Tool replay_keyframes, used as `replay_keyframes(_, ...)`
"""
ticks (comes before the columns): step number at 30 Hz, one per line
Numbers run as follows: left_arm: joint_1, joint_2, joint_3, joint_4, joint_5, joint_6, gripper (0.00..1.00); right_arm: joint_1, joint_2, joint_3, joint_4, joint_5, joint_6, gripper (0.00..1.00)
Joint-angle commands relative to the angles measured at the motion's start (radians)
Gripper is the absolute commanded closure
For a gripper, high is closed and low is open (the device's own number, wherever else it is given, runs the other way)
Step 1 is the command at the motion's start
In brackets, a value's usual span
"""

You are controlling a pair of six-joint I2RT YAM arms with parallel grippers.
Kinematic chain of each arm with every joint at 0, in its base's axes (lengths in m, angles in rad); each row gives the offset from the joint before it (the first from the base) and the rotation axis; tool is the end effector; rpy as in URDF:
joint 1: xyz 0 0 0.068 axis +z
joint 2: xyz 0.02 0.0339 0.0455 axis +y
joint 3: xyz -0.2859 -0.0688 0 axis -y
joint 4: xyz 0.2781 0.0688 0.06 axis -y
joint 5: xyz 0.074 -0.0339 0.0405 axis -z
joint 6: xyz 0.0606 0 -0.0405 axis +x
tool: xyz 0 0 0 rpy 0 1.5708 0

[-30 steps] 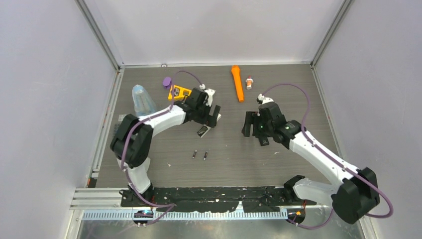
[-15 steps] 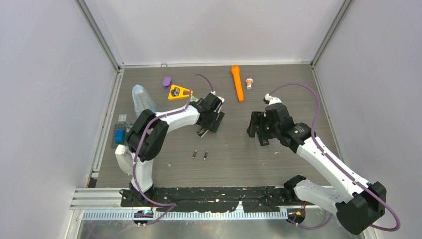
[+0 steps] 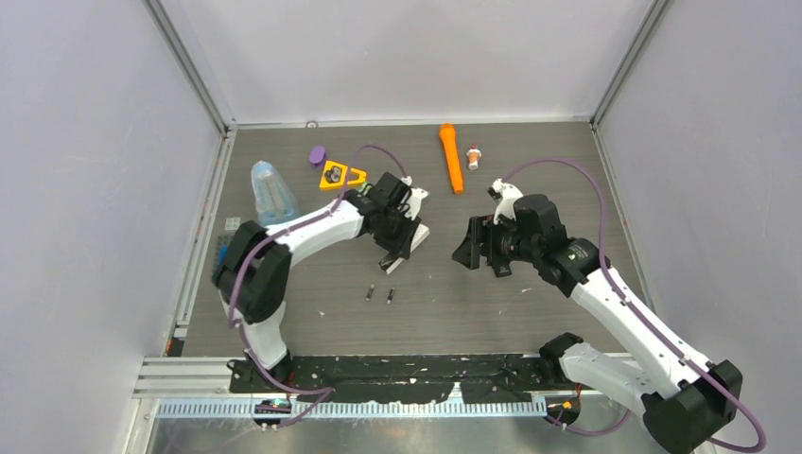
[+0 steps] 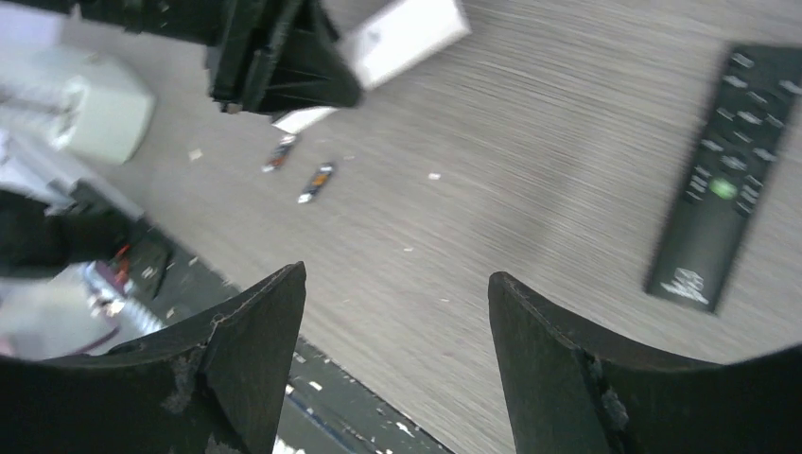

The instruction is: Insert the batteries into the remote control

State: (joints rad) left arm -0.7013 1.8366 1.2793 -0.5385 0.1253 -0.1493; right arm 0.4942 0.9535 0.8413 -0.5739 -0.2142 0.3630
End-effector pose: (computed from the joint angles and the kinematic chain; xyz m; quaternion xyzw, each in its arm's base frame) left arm 0.3192 -0.2795 0.1739 0.2785 0.9293 -0.1523 0.1888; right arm 0.2057 0.1255 0.2907 -0.1046 0.8936 0.2648 0.3470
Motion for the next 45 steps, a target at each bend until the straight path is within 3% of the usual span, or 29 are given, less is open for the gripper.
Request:
replay_keyframes(1, 0.0, -0.205, 0.003, -0.053, 0.431, 0.009, 1.0, 0.0, -0.081, -0.002, 0.131, -0.281, -0.109, 0.24)
replay_keyframes(5, 0.003, -0.334, -0.053, 0.047, 0.754, -0.181, 1.0, 0.0, -0.179, -0.014, 0.198, -0.314, -0.138, 0.21)
replay_keyframes(7, 0.002, -0.378, -0.079, 0.12, 0.847, -0.332, 1.0, 0.0, -0.237, -0.016, 0.25, -0.367, -0.174, 0.19)
replay_keyframes(11, -0.006, -0.455, -0.105, 0.192, 0.961, -0.565, 1.0, 0.0, -0.327, 0.001, 0.34, -0.462, -0.263, 0.08)
replay_keyframes(14, -0.013, -0.519, -0.146, 0.307, 1.026, -0.708, 1.0, 0.0, -0.328, 0.036, 0.372, -0.511, -0.286, 0.06)
replay_keyframes(21, -0.023, -0.642, -0.306, 0.82, 1.096, -1.08, 1.0, 0.0, -0.276, 0.078, 0.422, -0.562, -0.186, 0.04)
replay_keyframes(22, -0.023, -0.647, -0.314, 0.857, 1.102, -1.096, 1.0, 0.0, -0.253, 0.082, 0.431, -0.558, -0.156, 0.04)
replay_keyframes(23, -0.027, -0.657, -0.313, 0.872, 1.111, -1.087, 1.0, 0.0, -0.187, 0.107, 0.432, -0.539, 0.038, 0.04)
replay_keyframes(29, -0.027, -0.633, -0.299, 0.875, 1.123, -1.068, 1.0, 0.0, -0.151, 0.051, 0.634, -0.576, 0.407, 0.07)
replay_keyframes(34, -0.028, -0.614, -0.284, 0.875, 1.114, -1.062, 1.0, 0.0, -0.143, 0.075, 0.526, -0.529, 0.488, 0.15)
replay_keyframes(40, -0.026, -0.589, -0.256, 0.867, 1.08, -1.056, 1.0, 0.002, -0.139, 0.076, 0.423, -0.522, 0.501, 0.36)
replay_keyframes(45, -0.024, -0.568, -0.235, 0.85, 1.057, -1.057, 1.0, 0.006, -0.163, 0.045, 0.422, -0.521, 0.518, 0.41)
